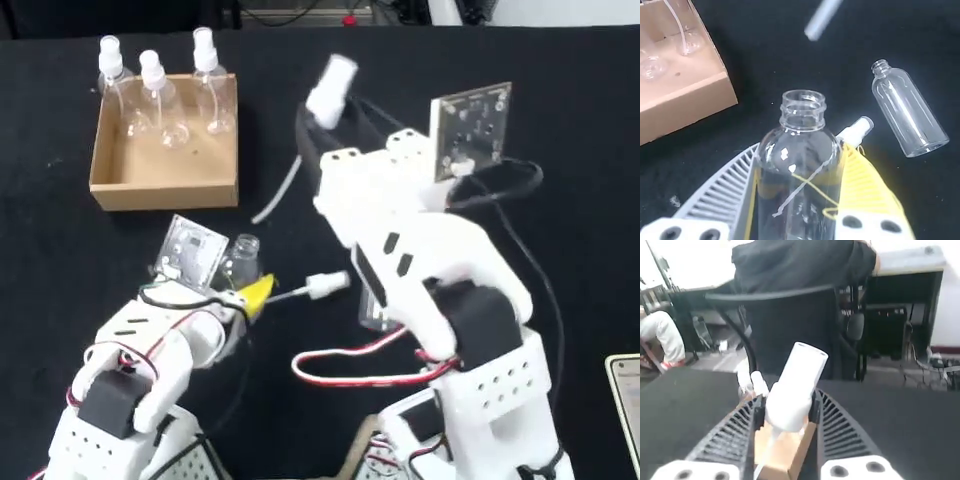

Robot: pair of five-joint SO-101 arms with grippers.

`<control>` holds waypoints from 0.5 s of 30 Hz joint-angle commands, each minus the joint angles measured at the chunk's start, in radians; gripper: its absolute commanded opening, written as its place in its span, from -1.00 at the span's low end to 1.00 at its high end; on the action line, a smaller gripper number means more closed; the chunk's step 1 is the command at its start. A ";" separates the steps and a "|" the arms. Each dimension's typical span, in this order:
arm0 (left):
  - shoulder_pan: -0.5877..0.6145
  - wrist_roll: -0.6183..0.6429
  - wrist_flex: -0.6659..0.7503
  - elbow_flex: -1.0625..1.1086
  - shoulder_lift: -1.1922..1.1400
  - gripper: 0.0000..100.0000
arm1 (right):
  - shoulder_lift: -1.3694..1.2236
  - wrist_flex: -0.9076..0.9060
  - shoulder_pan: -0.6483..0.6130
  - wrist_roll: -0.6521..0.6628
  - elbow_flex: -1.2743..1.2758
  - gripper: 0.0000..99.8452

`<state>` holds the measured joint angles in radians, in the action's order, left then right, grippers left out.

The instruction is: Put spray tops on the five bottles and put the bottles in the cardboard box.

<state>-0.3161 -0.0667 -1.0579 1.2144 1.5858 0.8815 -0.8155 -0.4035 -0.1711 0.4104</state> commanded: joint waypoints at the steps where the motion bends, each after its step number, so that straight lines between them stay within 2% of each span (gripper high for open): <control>1: -0.008 -0.011 0.002 -0.047 0.009 -0.75 | 0.027 -0.061 -0.021 0.006 -0.038 -0.92; 8: -0.008 -0.011 0.005 -0.047 0.026 -0.75 | 0.027 -0.098 -0.107 0.006 -0.019 -0.92; 15: -0.007 -0.011 0.035 0.074 0.255 -0.75 | 0.033 -0.077 -0.115 0.008 -0.041 -0.92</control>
<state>-0.3161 -0.0667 -1.0579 1.2298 1.7177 0.8815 -0.9152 -0.5079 -0.1711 0.4120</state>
